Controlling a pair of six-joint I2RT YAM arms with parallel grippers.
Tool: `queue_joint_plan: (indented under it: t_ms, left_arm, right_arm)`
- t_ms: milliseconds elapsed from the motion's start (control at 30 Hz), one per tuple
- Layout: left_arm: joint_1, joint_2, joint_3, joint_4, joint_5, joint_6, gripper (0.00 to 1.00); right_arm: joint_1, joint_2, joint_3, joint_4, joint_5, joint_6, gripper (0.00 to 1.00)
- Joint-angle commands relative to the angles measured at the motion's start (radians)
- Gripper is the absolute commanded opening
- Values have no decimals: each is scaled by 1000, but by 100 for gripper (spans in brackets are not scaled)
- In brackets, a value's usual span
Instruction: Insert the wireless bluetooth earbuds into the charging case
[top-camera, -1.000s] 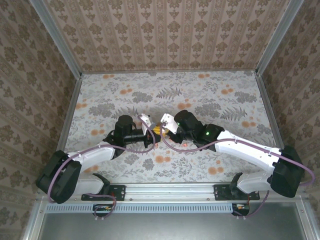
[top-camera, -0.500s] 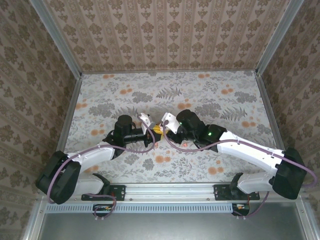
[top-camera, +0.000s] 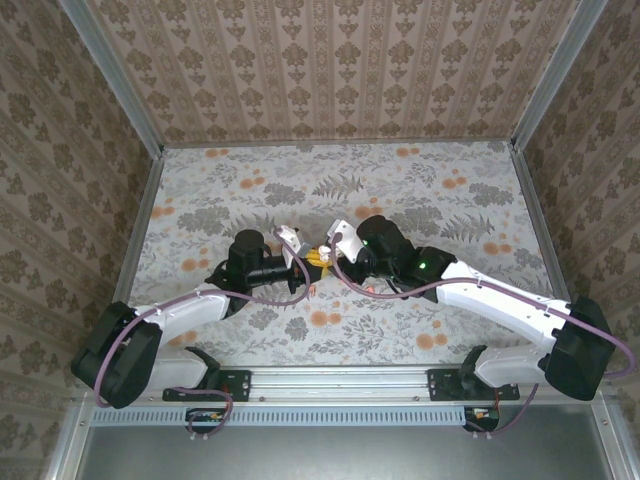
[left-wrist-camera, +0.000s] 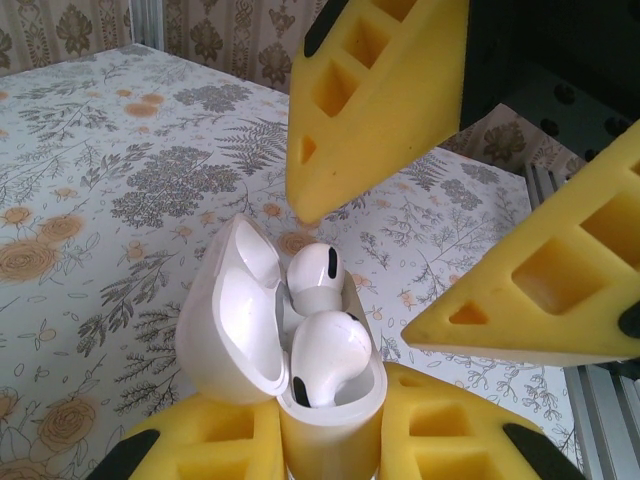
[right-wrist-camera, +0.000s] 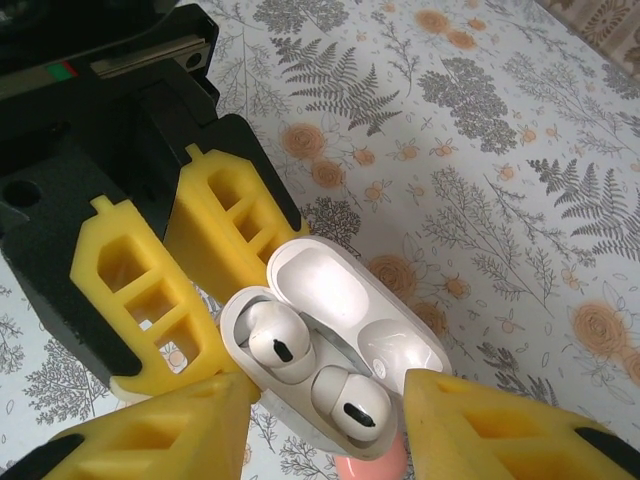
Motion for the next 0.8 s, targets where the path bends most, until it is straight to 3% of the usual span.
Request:
queue_joint_plan:
  t_ms: [0,467,767]
  left_arm:
    - [-3,-15,16,35,1,1,7]
    - [-4,-10,15,40,-4,-2,7]
    - [-3,-15,7,47,-6,3,7]
  right_arm:
    - [-9,-33,-10,20,-10,27,47]
    - [-24,-54,-10,29,-43,63,51]
    - [-69,-86,-9,38,-140,164,51]
